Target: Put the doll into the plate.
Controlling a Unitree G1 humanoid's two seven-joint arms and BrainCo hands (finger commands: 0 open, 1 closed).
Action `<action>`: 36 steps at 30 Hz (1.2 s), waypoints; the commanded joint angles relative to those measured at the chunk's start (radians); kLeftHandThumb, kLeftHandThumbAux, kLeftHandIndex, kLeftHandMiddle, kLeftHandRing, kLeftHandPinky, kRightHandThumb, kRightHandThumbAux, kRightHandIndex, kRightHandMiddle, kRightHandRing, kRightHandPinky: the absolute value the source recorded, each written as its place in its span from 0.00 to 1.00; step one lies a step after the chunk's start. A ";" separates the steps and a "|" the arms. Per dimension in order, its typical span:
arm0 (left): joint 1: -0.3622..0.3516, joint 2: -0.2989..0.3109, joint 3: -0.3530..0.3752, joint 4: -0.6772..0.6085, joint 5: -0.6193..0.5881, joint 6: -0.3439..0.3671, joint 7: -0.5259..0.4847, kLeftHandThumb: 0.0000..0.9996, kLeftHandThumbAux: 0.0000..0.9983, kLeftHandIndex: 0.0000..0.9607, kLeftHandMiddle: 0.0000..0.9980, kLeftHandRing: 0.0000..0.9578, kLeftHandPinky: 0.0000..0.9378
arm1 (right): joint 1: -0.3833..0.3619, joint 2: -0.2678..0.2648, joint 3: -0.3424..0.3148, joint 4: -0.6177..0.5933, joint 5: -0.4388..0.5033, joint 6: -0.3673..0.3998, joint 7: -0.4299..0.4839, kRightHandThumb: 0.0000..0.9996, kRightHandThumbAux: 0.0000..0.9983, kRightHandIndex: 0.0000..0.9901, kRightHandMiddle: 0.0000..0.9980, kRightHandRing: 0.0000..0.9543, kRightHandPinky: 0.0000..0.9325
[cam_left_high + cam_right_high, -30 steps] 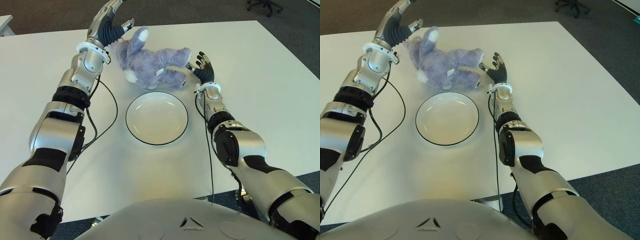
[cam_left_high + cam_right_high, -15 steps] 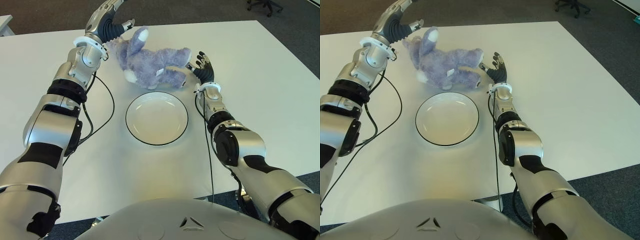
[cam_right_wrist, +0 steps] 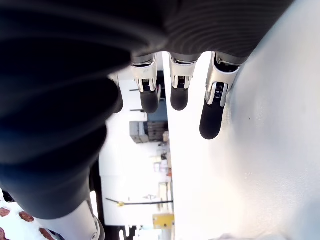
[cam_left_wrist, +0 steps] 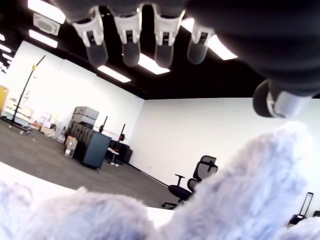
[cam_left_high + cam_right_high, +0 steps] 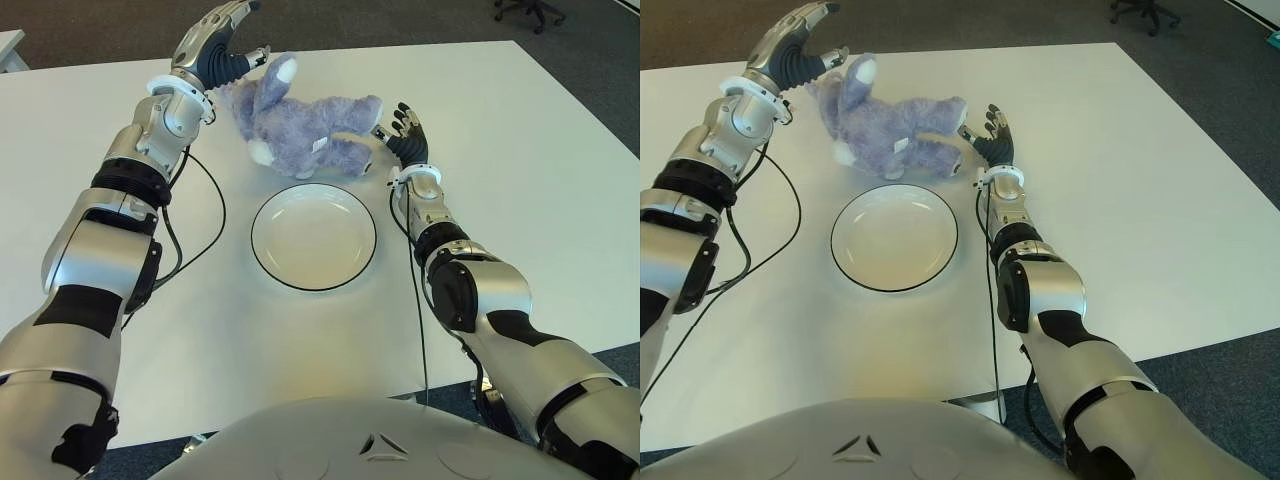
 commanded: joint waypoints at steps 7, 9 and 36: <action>0.049 0.029 -0.018 -0.084 0.042 -0.022 -0.004 0.40 0.28 0.06 0.07 0.06 0.04 | 0.052 0.015 0.007 0.050 -0.003 0.066 -0.005 0.20 0.82 0.04 0.00 0.00 0.00; 0.067 0.032 -0.017 -0.108 0.044 -0.026 -0.002 0.38 0.27 0.06 0.08 0.06 0.05 | 0.051 0.016 0.007 0.051 -0.002 0.068 -0.006 0.20 0.82 0.04 0.00 0.00 0.00; 0.240 0.060 0.040 -0.346 -0.011 -0.130 -0.069 0.32 0.26 0.00 0.06 0.07 0.05 | 0.053 0.017 0.016 0.051 -0.006 0.063 -0.006 0.24 0.80 0.03 0.00 0.00 0.00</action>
